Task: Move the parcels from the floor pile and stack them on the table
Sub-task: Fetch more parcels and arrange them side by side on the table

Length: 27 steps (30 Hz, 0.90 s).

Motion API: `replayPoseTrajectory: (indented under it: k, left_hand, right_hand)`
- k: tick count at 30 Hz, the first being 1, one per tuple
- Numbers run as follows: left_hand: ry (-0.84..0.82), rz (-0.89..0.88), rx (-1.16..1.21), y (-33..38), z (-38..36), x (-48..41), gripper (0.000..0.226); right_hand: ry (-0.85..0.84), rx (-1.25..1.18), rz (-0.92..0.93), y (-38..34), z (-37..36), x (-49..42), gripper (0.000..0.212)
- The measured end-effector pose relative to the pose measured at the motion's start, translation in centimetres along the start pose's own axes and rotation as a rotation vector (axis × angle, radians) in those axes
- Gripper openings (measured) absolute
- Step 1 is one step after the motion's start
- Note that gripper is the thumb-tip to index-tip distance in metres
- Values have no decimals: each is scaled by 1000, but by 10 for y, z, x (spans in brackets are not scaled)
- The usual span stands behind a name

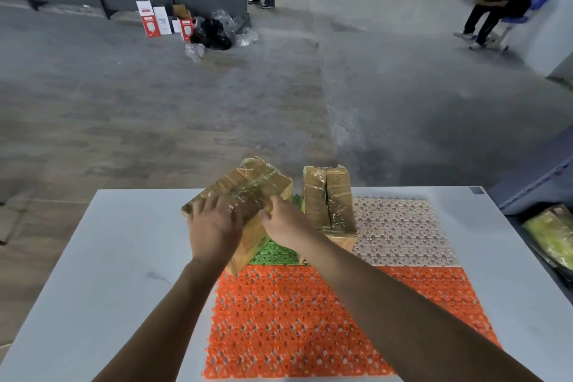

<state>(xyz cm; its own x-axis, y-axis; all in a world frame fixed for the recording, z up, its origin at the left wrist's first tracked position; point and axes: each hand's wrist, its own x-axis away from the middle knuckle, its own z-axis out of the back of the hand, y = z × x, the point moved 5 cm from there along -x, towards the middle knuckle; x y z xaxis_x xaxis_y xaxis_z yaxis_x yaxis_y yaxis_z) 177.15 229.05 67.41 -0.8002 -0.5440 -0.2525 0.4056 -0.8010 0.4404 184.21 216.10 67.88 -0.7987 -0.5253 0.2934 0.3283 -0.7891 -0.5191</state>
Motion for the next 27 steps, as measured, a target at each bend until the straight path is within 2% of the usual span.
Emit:
replayPoseTrajectory:
  k: [1, 3, 5, 6, 9, 12, 14, 16, 18, 20, 22, 24, 27]
  left_hand:
    - [-32, 102, 23, -14, 0, -9, 32]
    - [-182, 280, 132, -43, -4, -25, 57]
    - [-328, 376, 278, -66, -10, -35, 76]
    - [-349, 382, 322, -69, -7, -38, 77]
    - [-212, 256, 309, -59, 9, -43, 47]
    - [-64, 29, 252, -25, 21, -34, 37]
    - [-44, -140, 261, 3, 14, -18, 27]
    - [-136, -207, 272, 20, -2, 1, 29]
    - [-245, -114, 356, 15, -17, 11, 25]
    - [-159, -63, 365, 2, -14, 7, 23]
    - [-19, 2, 239, -21, -6, -8, 29]
    - [-23, 176, 149, -51, -2, -27, 48]
    - [-232, 543, 341, -98, -16, -43, 91]
  right_hand:
    - [7, -8, -11, 0, -2, -2, 51]
    - [22, -34, -38, -3, -3, -6, 52]
    - [29, -94, -74, -6, -2, -11, 54]
    - [29, -137, -99, -8, 0, -14, 55]
    - [3, -228, -161, -8, 1, -22, 59]
    - [-100, -171, -203, -13, -5, -25, 53]
    - [-121, -248, -238, -15, -6, -25, 51]
    - [-86, -445, -296, -16, 0, -23, 50]
    - [-33, -476, -311, -15, 10, -24, 51]
    - [2, -311, -272, -12, 14, -26, 50]
    - [5, -208, -229, -11, 11, -29, 47]
    - [10, -157, -218, -10, 3, -33, 46]
    - [120, 42, -186, -8, 1, -43, 46]
